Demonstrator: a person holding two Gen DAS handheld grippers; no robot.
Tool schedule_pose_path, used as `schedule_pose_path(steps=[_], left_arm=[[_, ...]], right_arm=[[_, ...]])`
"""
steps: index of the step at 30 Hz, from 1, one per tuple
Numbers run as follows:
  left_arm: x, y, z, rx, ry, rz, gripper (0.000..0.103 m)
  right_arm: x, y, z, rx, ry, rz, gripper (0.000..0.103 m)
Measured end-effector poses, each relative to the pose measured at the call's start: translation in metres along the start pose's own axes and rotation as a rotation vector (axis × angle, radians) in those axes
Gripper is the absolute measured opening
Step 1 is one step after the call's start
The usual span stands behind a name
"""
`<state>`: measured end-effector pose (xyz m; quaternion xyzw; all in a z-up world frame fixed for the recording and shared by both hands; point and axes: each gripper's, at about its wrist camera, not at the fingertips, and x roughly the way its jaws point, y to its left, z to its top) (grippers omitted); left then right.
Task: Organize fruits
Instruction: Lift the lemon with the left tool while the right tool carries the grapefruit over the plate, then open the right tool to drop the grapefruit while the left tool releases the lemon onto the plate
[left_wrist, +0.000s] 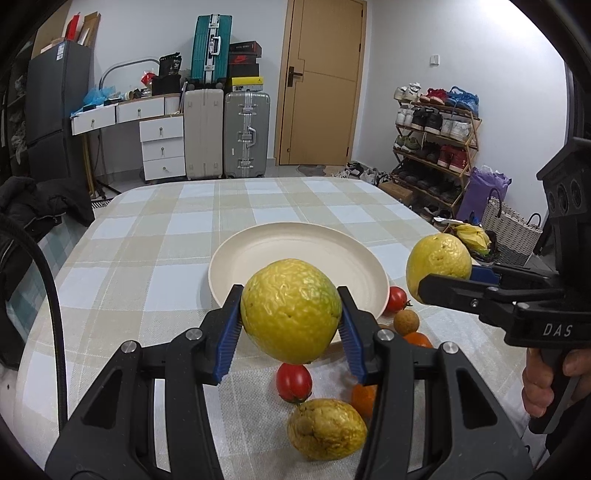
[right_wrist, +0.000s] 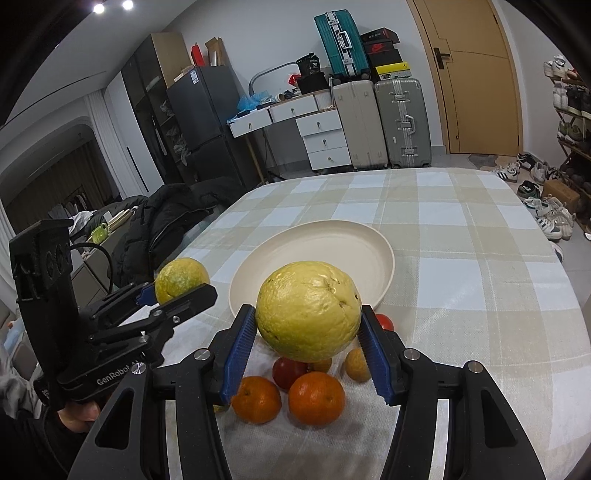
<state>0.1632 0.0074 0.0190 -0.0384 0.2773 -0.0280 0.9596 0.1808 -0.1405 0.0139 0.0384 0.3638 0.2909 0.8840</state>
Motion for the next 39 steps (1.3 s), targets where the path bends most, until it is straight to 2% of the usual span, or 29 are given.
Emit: schedule_pose_path(steps=[11, 20, 28, 39], left_arm=[[0.04, 0.001, 0.013, -0.048, 0.029, 0.04, 0.046], [0.074, 0.012, 0.028, -0.072, 0.101, 0.086, 0.046], [0.102, 0.02, 0.034, -0.083, 0.159, 0.081, 0.046], [0.134, 0.023, 0.025, -0.062, 0.254, 0.128, 0.046]], right_arm=[[0.023, -0.02, 0.019, 0.038, 0.04, 0.002, 0.057], [0.044, -0.038, 0.039, 0.046, 0.105, -0.068, 0.057], [0.062, -0.038, 0.04, 0.017, 0.16, -0.102, 0.057], [0.088, -0.038, 0.039, 0.012, 0.217, -0.115, 0.057]])
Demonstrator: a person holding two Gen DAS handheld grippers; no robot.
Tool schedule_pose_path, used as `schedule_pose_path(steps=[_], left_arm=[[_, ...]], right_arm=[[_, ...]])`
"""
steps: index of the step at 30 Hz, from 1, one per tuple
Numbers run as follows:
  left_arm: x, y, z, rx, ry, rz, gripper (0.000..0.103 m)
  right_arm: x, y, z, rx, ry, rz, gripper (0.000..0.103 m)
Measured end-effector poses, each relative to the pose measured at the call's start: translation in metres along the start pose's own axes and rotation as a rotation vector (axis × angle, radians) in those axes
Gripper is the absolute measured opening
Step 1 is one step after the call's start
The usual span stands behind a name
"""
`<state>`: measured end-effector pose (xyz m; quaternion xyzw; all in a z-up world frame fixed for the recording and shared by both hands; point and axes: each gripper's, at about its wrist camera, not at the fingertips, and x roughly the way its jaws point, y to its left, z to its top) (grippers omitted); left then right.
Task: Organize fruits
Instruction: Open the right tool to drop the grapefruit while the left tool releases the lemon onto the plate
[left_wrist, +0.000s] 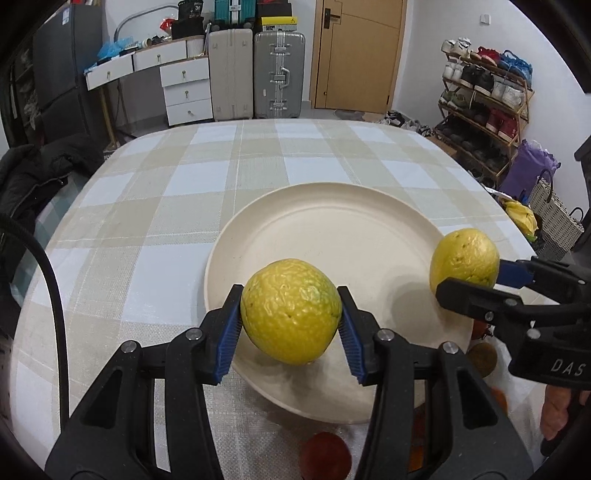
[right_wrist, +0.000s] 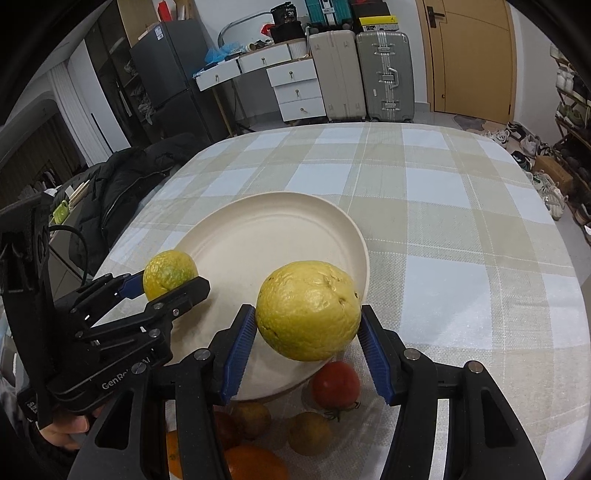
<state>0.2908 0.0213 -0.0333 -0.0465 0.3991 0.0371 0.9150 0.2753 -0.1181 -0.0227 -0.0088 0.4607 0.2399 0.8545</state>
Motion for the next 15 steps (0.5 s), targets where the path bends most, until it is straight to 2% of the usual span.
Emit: schedule_pose_path(steps=[2, 11, 15], left_arm=[[0.005, 0.002, 0.0, -0.014, 0.02, -0.018, 0.046], [0.014, -0.002, -0.002, 0.012, 0.047, -0.007, 0.046], [0.011, 0.0, -0.001, 0.003, 0.03, -0.005, 0.046]], right_arm=[[0.001, 0.0, 0.001, 0.003, 0.003, -0.001, 0.057], [0.0, 0.004, 0.002, -0.015, -0.007, -0.004, 0.057], [0.001, 0.008, 0.004, -0.028, -0.004, -0.008, 0.057]])
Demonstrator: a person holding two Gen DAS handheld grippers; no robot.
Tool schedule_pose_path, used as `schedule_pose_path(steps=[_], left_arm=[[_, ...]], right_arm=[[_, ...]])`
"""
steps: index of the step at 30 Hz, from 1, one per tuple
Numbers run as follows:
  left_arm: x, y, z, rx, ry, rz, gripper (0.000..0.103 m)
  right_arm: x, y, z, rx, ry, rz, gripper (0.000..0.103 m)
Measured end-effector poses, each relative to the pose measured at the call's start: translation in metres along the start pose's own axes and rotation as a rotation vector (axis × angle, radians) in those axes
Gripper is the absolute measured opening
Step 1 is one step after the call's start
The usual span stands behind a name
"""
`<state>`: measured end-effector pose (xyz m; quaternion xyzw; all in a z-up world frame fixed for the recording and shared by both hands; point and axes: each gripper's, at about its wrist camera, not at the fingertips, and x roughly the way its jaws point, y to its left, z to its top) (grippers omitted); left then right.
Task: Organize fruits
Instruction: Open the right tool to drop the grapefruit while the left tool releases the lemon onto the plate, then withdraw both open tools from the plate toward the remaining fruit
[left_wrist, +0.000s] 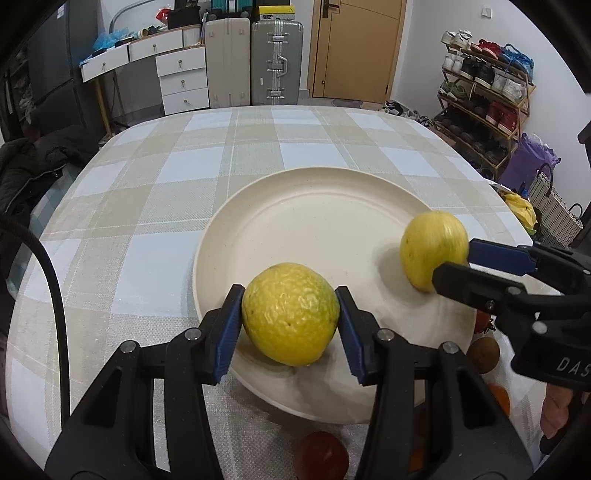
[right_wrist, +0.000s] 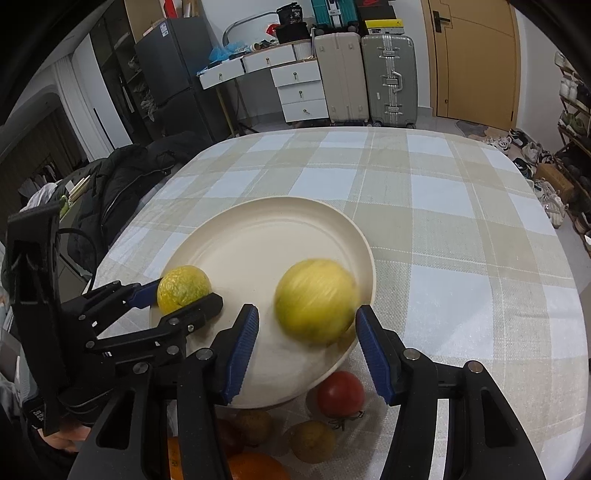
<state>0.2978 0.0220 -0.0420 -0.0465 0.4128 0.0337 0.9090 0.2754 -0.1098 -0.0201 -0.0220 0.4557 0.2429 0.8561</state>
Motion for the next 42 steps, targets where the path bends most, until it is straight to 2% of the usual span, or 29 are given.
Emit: schedule_pose_path(steps=[2, 4, 6, 8, 14, 17, 19, 20, 22, 29, 36, 42], left_arm=[[-0.003, 0.0, 0.0, -0.001, -0.002, -0.008, 0.047], [-0.007, 0.001, 0.0, 0.004, -0.005, -0.01, 0.055], [-0.013, 0.001, -0.001, 0.006, -0.024, -0.002, 0.07], [-0.021, 0.002, -0.001, -0.001, -0.046, -0.009, 0.08], [-0.044, -0.001, -0.004, 0.0, -0.068, -0.054, 0.085], [-0.058, -0.008, -0.009, 0.043, -0.102, -0.036, 0.088], [-0.067, -0.012, -0.013, 0.068, -0.124, -0.028, 0.094], [-0.072, -0.013, -0.015, 0.071, -0.138, -0.027, 0.101], [-0.083, -0.013, -0.019, 0.063, -0.169, -0.039, 0.102], [-0.113, -0.014, -0.037, 0.058, -0.205, -0.097, 0.102], [-0.133, -0.004, -0.058, 0.029, -0.217, -0.136, 0.102], [-0.145, 0.004, -0.072, 0.016, -0.238, -0.124, 0.102]], right_arm=[[0.0, 0.001, -0.001, -0.006, 0.002, -0.006, 0.057], [-0.002, 0.003, -0.002, -0.013, -0.004, -0.011, 0.057], [-0.004, 0.004, -0.004, -0.018, -0.009, -0.011, 0.066], [-0.008, 0.005, -0.005, -0.026, -0.023, -0.012, 0.074], [-0.03, 0.003, -0.01, -0.019, -0.096, 0.01, 0.097], [-0.045, 0.0, -0.011, 0.0, -0.142, 0.025, 0.103], [-0.053, -0.003, -0.013, 0.013, -0.162, 0.047, 0.103], [-0.055, -0.004, -0.014, 0.02, -0.166, 0.06, 0.103], [-0.061, -0.005, -0.018, 0.027, -0.171, 0.075, 0.103], [-0.078, -0.004, -0.037, 0.02, -0.199, 0.092, 0.103], [-0.085, 0.002, -0.056, -0.02, -0.207, 0.065, 0.103], [-0.093, 0.01, -0.074, -0.052, -0.236, 0.065, 0.103]])
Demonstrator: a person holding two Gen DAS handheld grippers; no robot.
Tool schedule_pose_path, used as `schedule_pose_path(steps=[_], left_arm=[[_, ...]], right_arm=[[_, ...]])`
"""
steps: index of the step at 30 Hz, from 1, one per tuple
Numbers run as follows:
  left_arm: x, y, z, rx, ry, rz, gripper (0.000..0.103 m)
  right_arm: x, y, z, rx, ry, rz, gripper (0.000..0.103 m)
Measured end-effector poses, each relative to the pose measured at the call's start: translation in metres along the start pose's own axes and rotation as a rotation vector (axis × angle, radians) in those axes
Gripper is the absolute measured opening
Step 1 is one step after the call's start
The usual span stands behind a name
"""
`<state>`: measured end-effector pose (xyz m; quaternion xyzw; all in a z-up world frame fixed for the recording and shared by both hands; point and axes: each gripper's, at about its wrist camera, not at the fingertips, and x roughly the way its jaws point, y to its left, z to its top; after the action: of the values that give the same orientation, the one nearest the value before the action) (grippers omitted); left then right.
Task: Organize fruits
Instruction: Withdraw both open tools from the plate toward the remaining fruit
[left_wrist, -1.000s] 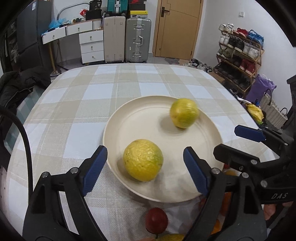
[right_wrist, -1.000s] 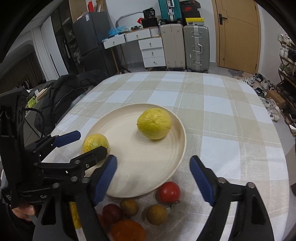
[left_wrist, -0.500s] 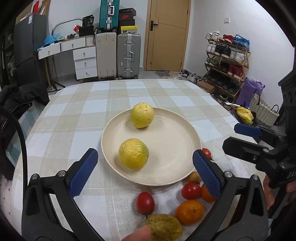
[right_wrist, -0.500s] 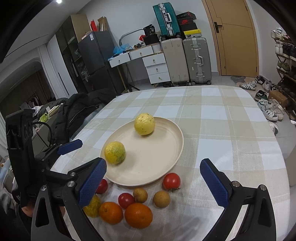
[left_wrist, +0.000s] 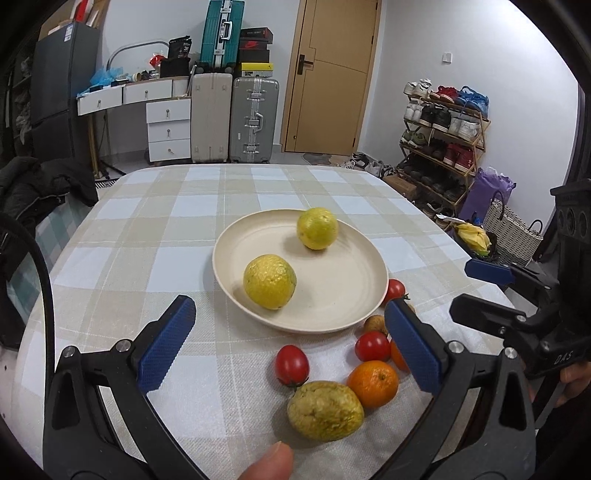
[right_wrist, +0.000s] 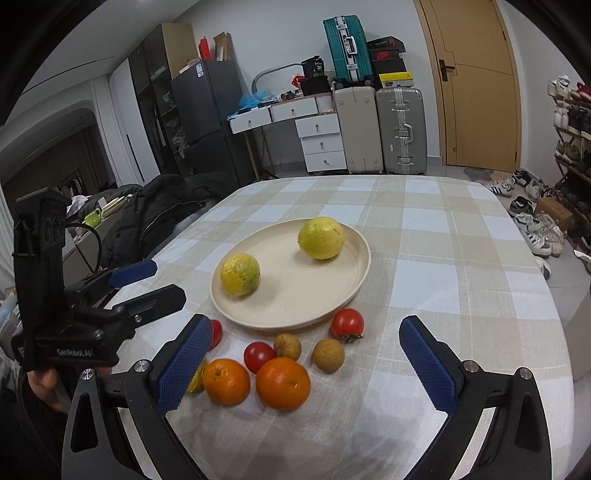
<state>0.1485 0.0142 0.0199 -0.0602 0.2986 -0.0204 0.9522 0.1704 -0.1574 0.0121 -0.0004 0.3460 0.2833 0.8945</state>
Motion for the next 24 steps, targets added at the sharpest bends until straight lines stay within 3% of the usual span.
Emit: schedule_pose_path(steps=[4, 19, 24], left_arm=[[-0.012, 0.002, -0.009, 0.003, -0.026, 0.017, 0.102], [-0.009, 0.005, -0.043, 0.067, 0.068, 0.06, 0.102], [-0.002, 0.003, -0.046, 0.069, 0.104, 0.027, 0.102]], right_arm=[[-0.002, 0.001, -0.008, 0.004, 0.017, 0.013, 0.103], [0.011, -0.012, -0.019, 0.093, 0.11, 0.042, 0.102], [0.016, -0.007, -0.023, 0.076, 0.132, 0.07, 0.099]])
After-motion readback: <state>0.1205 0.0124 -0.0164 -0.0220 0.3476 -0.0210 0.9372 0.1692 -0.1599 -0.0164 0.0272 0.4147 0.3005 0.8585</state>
